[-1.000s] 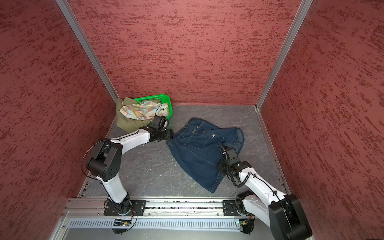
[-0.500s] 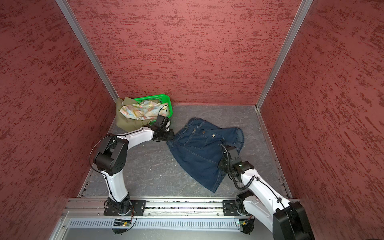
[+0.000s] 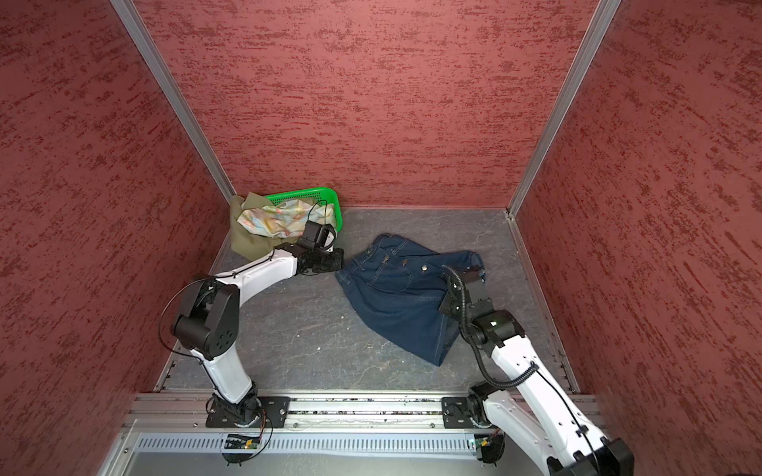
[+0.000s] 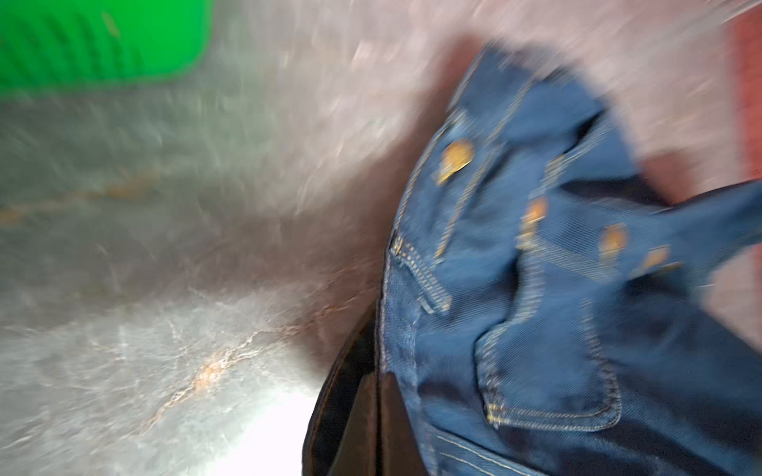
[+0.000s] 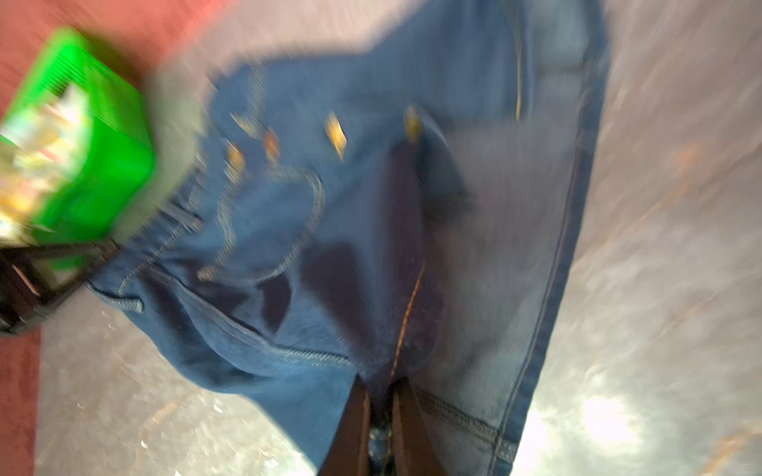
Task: Fold and stack the skirts
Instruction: 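Lift the skirt with both grippers and stretch it taut above the table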
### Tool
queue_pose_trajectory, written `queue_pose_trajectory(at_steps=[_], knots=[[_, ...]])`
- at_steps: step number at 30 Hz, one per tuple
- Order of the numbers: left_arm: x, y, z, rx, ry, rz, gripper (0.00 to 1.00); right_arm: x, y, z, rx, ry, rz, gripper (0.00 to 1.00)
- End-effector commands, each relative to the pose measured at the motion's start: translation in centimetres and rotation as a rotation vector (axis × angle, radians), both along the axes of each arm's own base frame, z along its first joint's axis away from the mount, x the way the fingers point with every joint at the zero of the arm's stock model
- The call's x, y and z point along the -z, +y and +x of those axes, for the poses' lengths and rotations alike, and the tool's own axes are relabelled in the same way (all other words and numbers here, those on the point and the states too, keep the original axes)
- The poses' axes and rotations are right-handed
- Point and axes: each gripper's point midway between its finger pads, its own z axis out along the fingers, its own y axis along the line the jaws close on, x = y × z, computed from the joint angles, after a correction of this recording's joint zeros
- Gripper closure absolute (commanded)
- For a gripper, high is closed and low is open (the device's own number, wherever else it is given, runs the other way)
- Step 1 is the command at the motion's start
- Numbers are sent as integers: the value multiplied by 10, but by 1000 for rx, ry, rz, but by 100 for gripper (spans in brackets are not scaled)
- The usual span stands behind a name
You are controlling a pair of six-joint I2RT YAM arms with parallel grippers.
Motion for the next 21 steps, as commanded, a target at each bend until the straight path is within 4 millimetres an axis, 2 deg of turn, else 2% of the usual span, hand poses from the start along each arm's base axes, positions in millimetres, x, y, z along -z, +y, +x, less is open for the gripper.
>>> queue_pose_trajectory(at_steps=[1,8,12,14,18,21], knots=[[-69,-1,14,-27,-123,-119,100,-55,-26,3,67,-110,-122,100],[-187,5,43,-71,-351,-207,100,-172,-47,29,124,-337,-220,100],[-239,2,68,-76,-450,-235,100,-233,-66,51,163,-478,-260,100],[-258,-2,83,-72,-479,-259,100,-251,-80,66,181,-524,-264,100],[-289,-12,113,-64,-530,-303,100,-273,-101,98,169,-603,-229,100],[-313,-20,129,-38,-565,-333,100,-298,-117,109,186,-673,-236,100]])
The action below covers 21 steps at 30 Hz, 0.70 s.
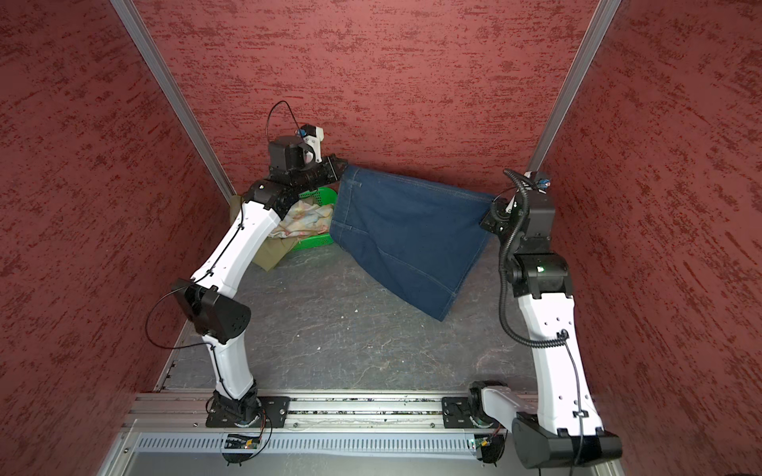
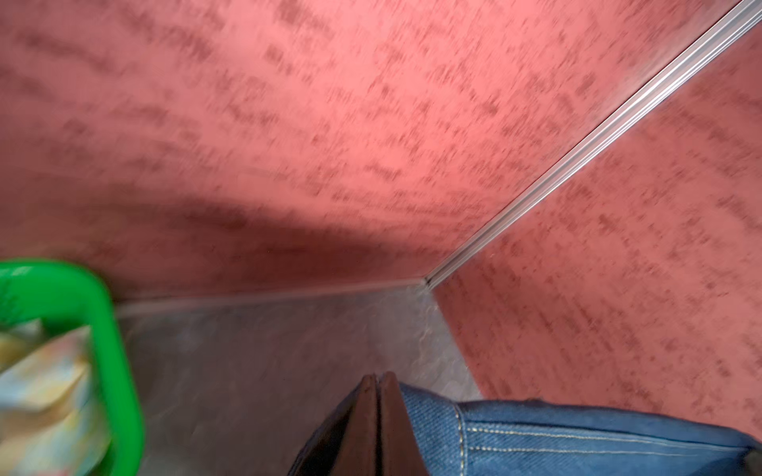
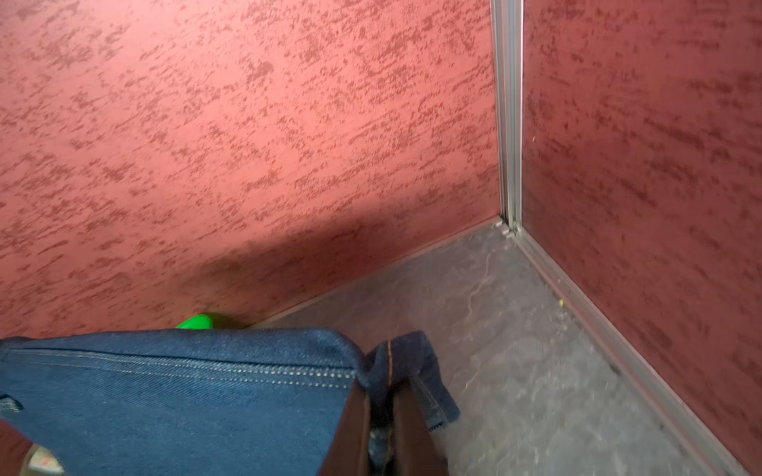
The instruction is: Fold and stack the skirts
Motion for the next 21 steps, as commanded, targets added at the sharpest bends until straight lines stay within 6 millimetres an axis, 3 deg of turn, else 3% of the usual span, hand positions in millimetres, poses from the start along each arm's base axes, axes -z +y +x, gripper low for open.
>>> queue_pose_trajectory(at_steps=[1,5,8,12,15,18,19,21], knots=[[-10,15,21,-41,-5,-3,100,-63,-18,3,0,-191,-49,100],[-40,17,17,-27,-71,-40,100,-101,-23,-3,10,-274,-79,100],[-52,20,6,-15,-102,-48,100,-118,-22,-11,8,-307,-97,100],[-40,17,-9,23,-97,-58,100,-109,-14,-17,-35,-291,-102,100],[4,14,-24,42,-51,-67,100,-62,-7,-25,-72,-220,-76,100],[79,16,-45,38,40,-81,100,14,4,-43,-102,-128,5,100],[110,17,-52,38,78,-91,100,44,9,-51,-113,-84,43,95],[167,22,-70,26,153,-96,100,94,18,-69,-125,-5,106,64]])
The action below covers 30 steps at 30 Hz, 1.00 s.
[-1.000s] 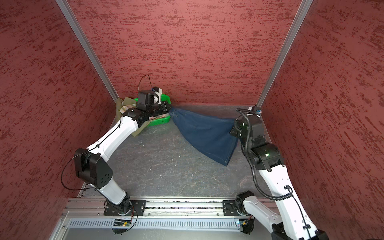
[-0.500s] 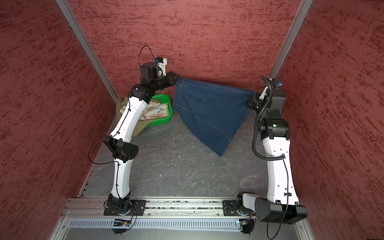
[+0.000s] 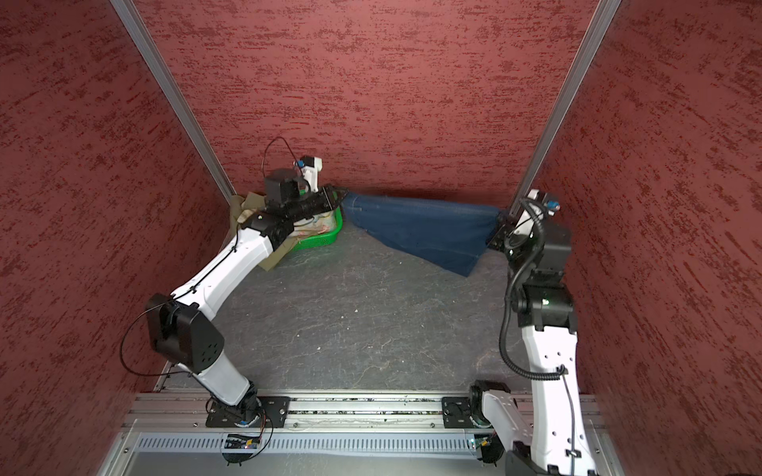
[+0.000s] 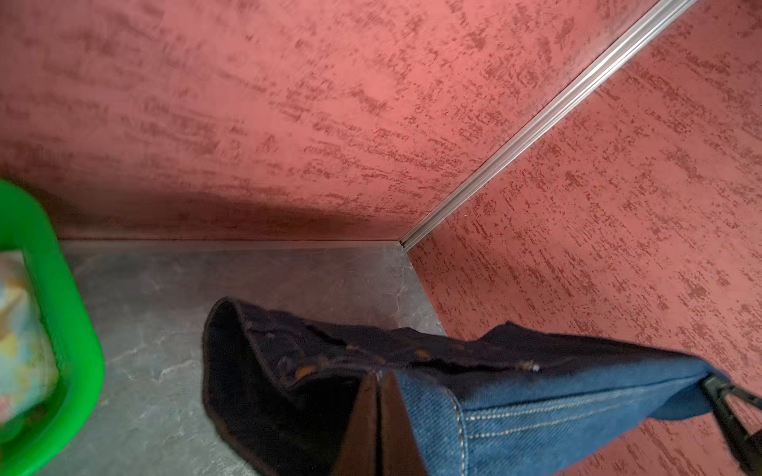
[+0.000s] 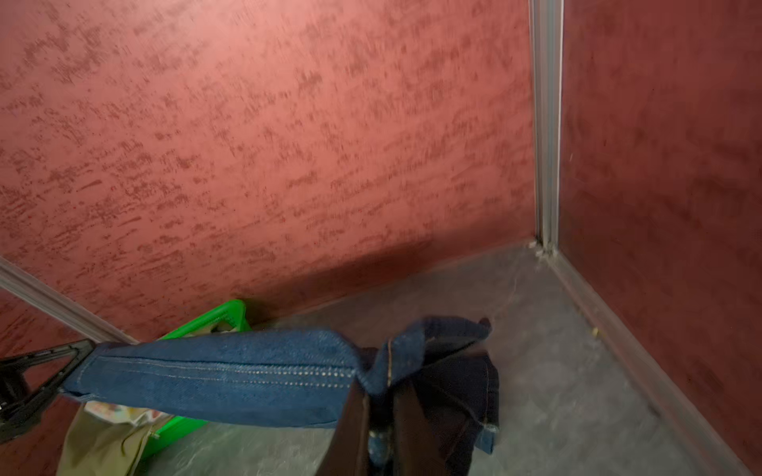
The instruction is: Fold and stack the skirts
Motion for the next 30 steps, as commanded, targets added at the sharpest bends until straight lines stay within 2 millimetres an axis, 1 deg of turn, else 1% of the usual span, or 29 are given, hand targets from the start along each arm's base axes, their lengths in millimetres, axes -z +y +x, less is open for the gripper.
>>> queue_pose_trajectory(at_steps=[1,2,3,4,5,6,8,10,11,12,15,17,21,24,26,28,30], knots=[[82,13,-10,-59,65,-39,86,54,9,-26,0,75,101,44],[102,14,-20,-60,87,-41,70,68,11,-36,-1,106,118,31],[114,15,-29,-58,98,-43,64,74,12,-44,8,127,132,24],[121,15,-38,-51,94,-44,57,78,11,-52,16,146,138,18],[125,17,-47,-55,89,-30,49,76,11,-59,24,156,139,16],[126,19,-52,-68,80,-14,47,74,10,-63,35,160,141,16],[120,27,-61,-93,56,4,46,70,9,-67,38,174,142,16],[113,30,-69,-99,36,17,44,75,12,-61,26,216,154,16],[110,31,-72,-100,30,28,43,78,14,-56,16,235,167,17],[108,31,-75,-100,25,49,43,87,18,-49,-4,265,185,17],[106,31,-84,-102,14,107,43,116,23,-25,-32,349,217,18],[109,30,-88,-101,11,145,43,133,23,-10,-35,387,221,18],[124,29,-84,-106,76,221,37,152,31,26,-85,430,196,17],[129,17,-78,-92,102,272,31,166,42,53,-136,476,141,16],[135,4,-75,-71,131,299,28,178,53,72,-164,519,94,16],[142,-11,-74,-48,157,333,26,189,65,90,-195,554,34,14],[149,-28,-76,-16,169,374,25,205,70,111,-206,590,-4,13]])
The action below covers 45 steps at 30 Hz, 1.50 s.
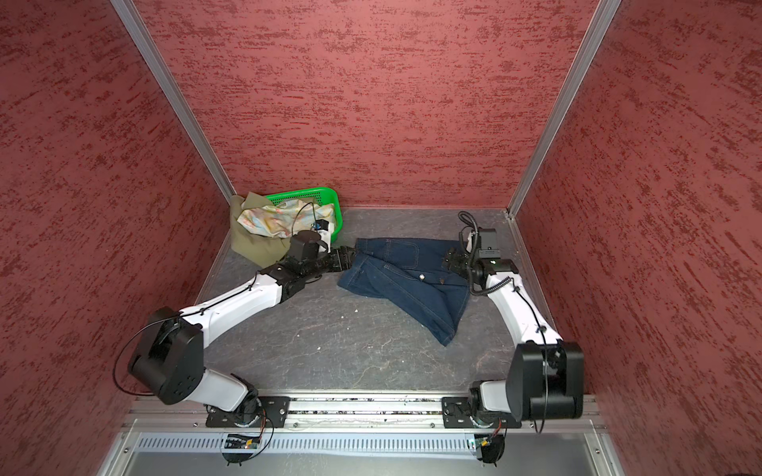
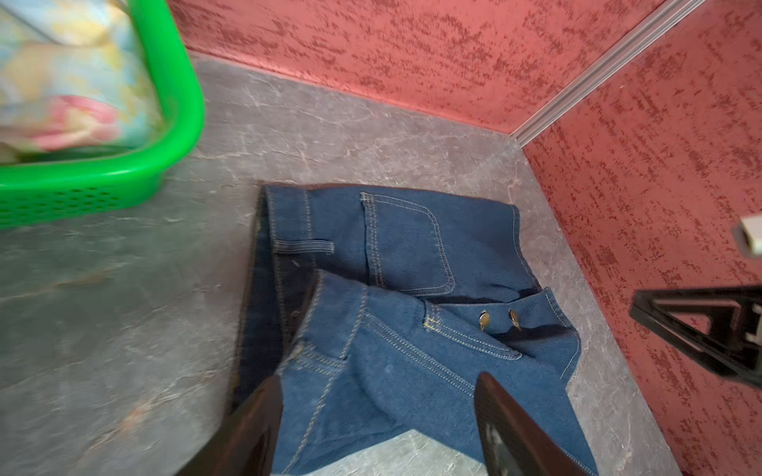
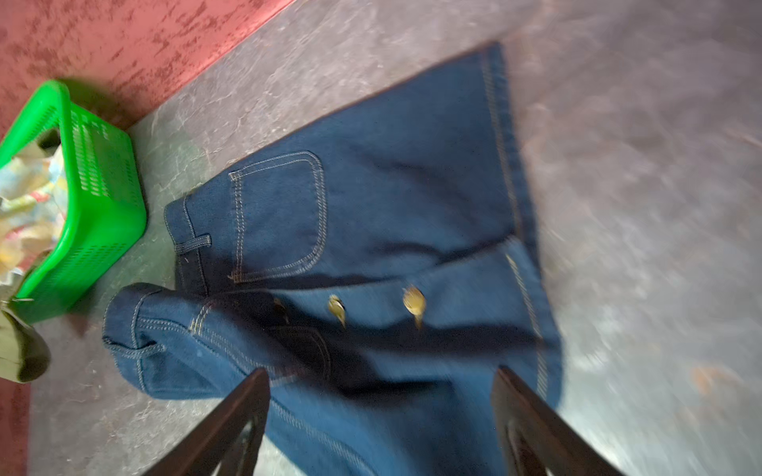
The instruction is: Fold and stack the skirts
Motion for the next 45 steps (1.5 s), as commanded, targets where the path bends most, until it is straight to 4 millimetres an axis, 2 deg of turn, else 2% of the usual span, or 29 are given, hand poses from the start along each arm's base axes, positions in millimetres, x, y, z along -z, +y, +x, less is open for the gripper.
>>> queue_pose_trajectory(at_steps=[1,4,8,12,14,20,24,27,29,30,32,34,35,36,41,45], knots=[[17,-21,-9,49,45,111,24,-1,8,41,-65,-55,-83,13],[24,-47,-13,108,47,163,24,17,11,72,-102,-28,-119,12],[25,-77,-17,188,9,238,23,36,5,110,-142,-21,-238,9],[33,-95,-11,239,-1,319,22,58,-2,139,-194,-4,-353,5],[38,-98,-7,249,-3,346,22,69,-2,150,-230,-2,-388,1],[50,-103,2,287,11,387,22,98,9,171,-388,13,-469,1],[44,-91,5,259,41,315,22,116,23,174,-531,18,-493,1],[35,-77,6,229,57,271,23,126,36,166,-646,42,-462,2],[29,-69,5,215,61,265,24,133,43,159,-709,59,-440,11],[26,-66,4,211,58,260,25,135,44,158,-730,65,-438,22],[20,-59,3,195,65,232,26,140,43,157,-745,84,-441,55],[16,-52,3,176,74,197,27,145,43,157,-752,98,-441,79],[14,-48,3,164,79,181,28,145,41,159,-736,102,-438,95],[11,-44,4,152,80,171,29,144,37,163,-704,101,-430,100],[0,-32,3,125,62,166,32,107,10,178,-477,51,-263,100],[-3,-31,1,122,61,158,34,71,-34,173,-234,-12,-169,100]])
